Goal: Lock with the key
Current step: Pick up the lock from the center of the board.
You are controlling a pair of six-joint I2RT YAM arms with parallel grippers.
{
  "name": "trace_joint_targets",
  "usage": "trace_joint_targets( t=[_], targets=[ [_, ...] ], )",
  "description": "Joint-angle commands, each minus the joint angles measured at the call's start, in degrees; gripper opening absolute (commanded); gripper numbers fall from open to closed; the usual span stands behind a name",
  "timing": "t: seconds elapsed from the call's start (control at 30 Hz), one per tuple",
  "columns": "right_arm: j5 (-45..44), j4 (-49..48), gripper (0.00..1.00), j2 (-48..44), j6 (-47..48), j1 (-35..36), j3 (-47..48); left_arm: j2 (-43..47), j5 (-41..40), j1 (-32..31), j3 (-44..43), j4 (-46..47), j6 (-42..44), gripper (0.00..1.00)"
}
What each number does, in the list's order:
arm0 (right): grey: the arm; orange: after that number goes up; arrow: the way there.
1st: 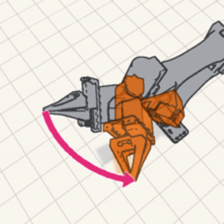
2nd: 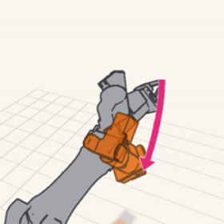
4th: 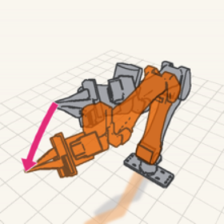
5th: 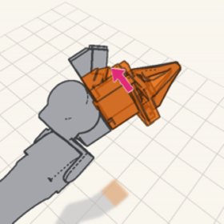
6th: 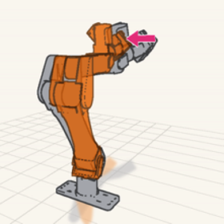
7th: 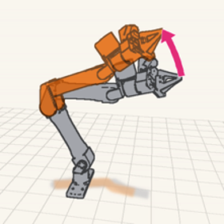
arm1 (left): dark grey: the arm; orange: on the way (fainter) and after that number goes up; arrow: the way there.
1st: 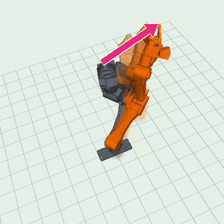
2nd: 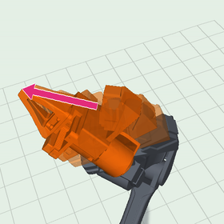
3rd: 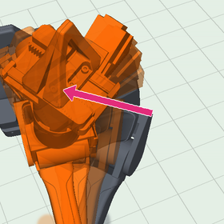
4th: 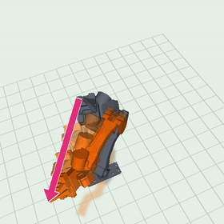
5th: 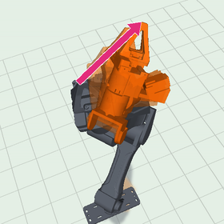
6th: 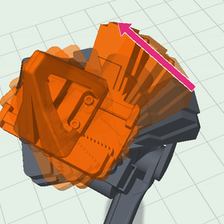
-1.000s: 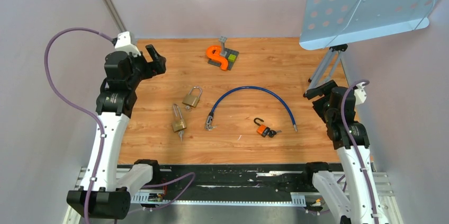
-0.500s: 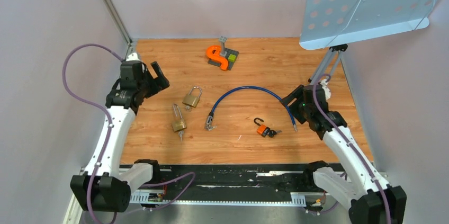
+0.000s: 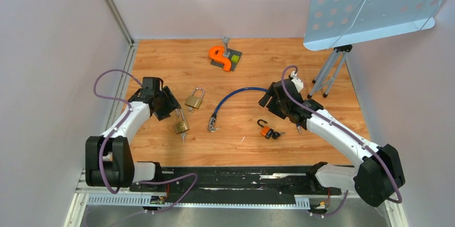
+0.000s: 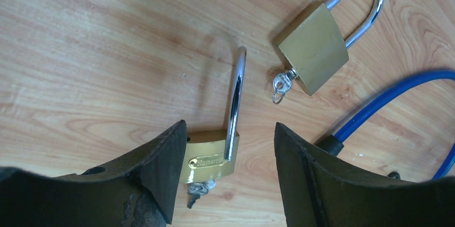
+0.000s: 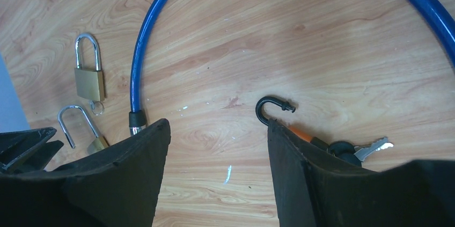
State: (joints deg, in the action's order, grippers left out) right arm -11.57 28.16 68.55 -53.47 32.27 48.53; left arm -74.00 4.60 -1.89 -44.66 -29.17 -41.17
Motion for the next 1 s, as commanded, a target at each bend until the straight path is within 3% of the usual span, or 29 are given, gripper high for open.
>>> trace_joint_targets(
  t=[0.0,0.13,0.47,0.67,0.77,0.97],
  targets=[
    [-1.62,-2.71,0.65,1.31,1.52,0.6,3.08,-0.44,-0.48,0.18,1.62,6.32,-0.23,0.68],
    [-1.2,-2.77,0.66,3.01,2.68,0.6,4.76,-2.48,-0.77,0.13,2.68,9.27,0.37,0.66],
    [0.34,-3.82,0.67,5.81,4.54,0.58,6.61,-7.77,1.85,0.13,3.2,16.13,1.53,0.37],
    [5.45,-7.59,0.68,7.67,8.85,0.76,7.82,-7.51,4.43,0.13,3.14,16.92,4.13,0.16],
    [8.63,-9.44,0.69,8.79,11.57,1.09,9.22,-6.88,6.41,0.17,2.99,17.09,5.85,0.0],
    [13.96,-12.47,0.71,10.57,17.02,2.88,11.69,-3.0,8.8,0.13,2.48,16.02,8.56,0.0]
  ],
)
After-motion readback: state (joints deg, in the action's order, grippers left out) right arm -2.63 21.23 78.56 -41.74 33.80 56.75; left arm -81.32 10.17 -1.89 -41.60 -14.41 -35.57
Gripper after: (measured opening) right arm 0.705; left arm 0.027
